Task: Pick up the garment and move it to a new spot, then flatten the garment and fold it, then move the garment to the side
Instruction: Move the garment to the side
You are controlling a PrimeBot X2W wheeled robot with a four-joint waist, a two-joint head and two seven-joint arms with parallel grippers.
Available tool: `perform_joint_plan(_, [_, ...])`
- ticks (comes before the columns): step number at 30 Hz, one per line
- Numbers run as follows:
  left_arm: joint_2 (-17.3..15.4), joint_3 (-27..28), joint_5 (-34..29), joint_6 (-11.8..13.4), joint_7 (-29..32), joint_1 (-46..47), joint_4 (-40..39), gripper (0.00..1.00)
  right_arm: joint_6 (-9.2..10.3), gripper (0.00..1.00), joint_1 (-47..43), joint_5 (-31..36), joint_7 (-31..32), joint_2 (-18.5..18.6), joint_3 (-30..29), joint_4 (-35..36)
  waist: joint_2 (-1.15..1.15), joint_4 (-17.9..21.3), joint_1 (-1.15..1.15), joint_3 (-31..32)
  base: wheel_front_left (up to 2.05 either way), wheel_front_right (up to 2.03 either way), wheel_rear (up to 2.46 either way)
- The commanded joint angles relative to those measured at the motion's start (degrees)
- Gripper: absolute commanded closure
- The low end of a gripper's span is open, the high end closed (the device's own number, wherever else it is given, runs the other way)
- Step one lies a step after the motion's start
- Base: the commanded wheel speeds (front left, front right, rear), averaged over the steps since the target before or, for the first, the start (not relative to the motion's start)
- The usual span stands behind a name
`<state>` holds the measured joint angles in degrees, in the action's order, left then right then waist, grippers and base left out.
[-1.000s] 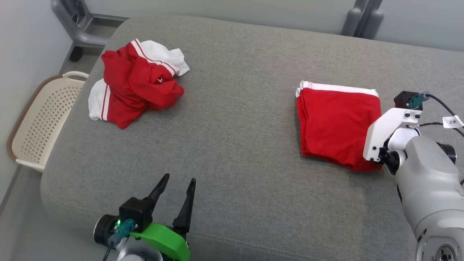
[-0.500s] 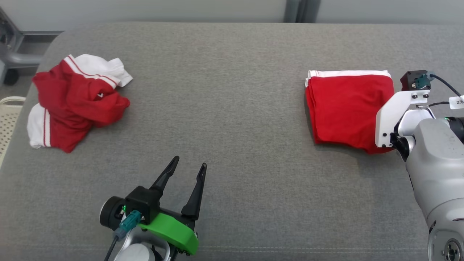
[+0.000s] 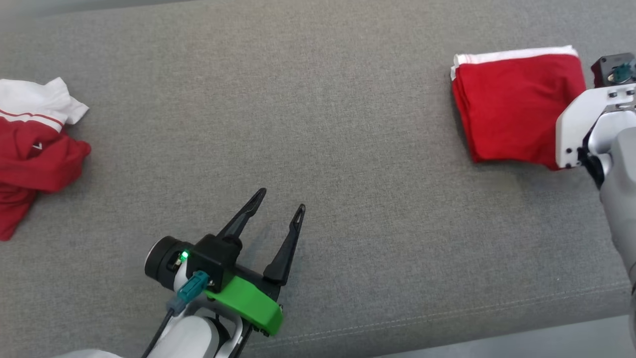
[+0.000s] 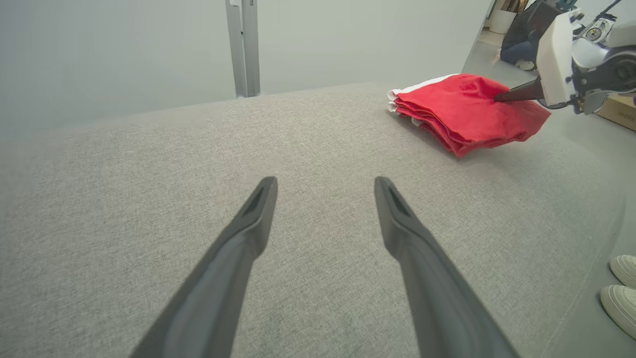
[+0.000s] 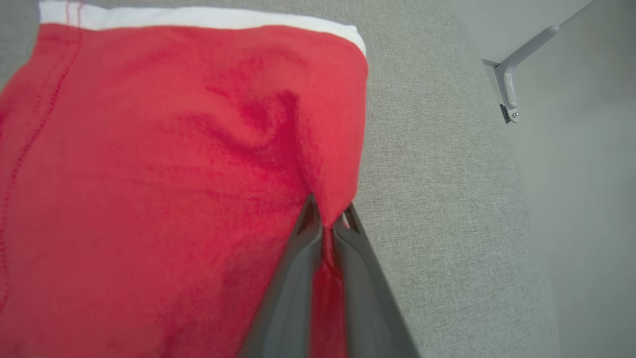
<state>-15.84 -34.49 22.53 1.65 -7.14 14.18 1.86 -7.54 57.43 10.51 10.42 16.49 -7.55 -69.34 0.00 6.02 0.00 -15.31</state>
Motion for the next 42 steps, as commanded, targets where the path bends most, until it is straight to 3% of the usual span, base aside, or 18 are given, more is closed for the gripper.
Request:
perform_joint_plan(1, [-0.7,-0.3,-0.6,-0.3,0.5,1.4,-0.8,0.0,0.1,1.0,1.4,-0.5,-0.7,1.4,0.8,0.3,0.0,2.0,0.0,-3.6,0.0,0.0,0.0])
perform_joint_plan(19, [-2.2,-3.4,-3.4,-1.2,4.7,5.1,-8.0,0.0,0.1,1.0,8.3,2.8,-7.1,16.2,4.4,2.9,0.0,-2.6,0.0,-15.0,0.0,0.0,0.0])
perform_joint_plan(20, [-2.2,-3.5,-3.4,-1.2,4.7,5.3,-8.1,0.0,0.1,0.82,8.6,3.1,-7.3,16.4,4.5,2.9,0.0,-2.8,0.0,-15.5,0.0,0.0,0.0])
perform_joint_plan(21, [-2.2,-3.6,-3.5,-1.2,4.7,5.5,-8.1,0.0,0.1,0.32,8.7,3.4,-7.0,16.6,4.3,2.8,0.0,-2.9,0.0,-15.9,0.0,0.0,0.0])
perform_joint_plan(22, [-2.1,-3.7,-3.5,-1.3,4.7,5.6,-8.1,0.0,0.1,0.0,8.6,3.5,-6.5,16.6,3.8,2.6,0.0,-2.9,0.0,-16.2,0.0,0.0,0.0])
perform_joint_plan(31, [-1.8,-3.1,-3.0,-0.5,3.2,5.9,-6.3,0.0,0.1,0.0,4.7,4.8,-10.9,14.4,-1.2,5.0,0.0,-3.1,0.0,-14.3,0.0,0.0,0.0])
perform_joint_plan(39, [-1.0,-1.8,-1.0,1.3,1.4,3.2,-2.4,0.0,0.1,0.0,-2.3,3.1,-19.6,11.2,-3.3,7.5,0.0,-3.4,0.0,-5.5,0.0,0.0,0.0])
perform_joint_plan(42, [-0.3,-0.6,-0.1,3.4,0.8,1.5,-0.7,0.0,0.1,0.0,-5.7,1.0,-21.7,9.0,-3.4,8.1,0.0,-3.4,0.0,-1.5,0.0,0.0,0.0])
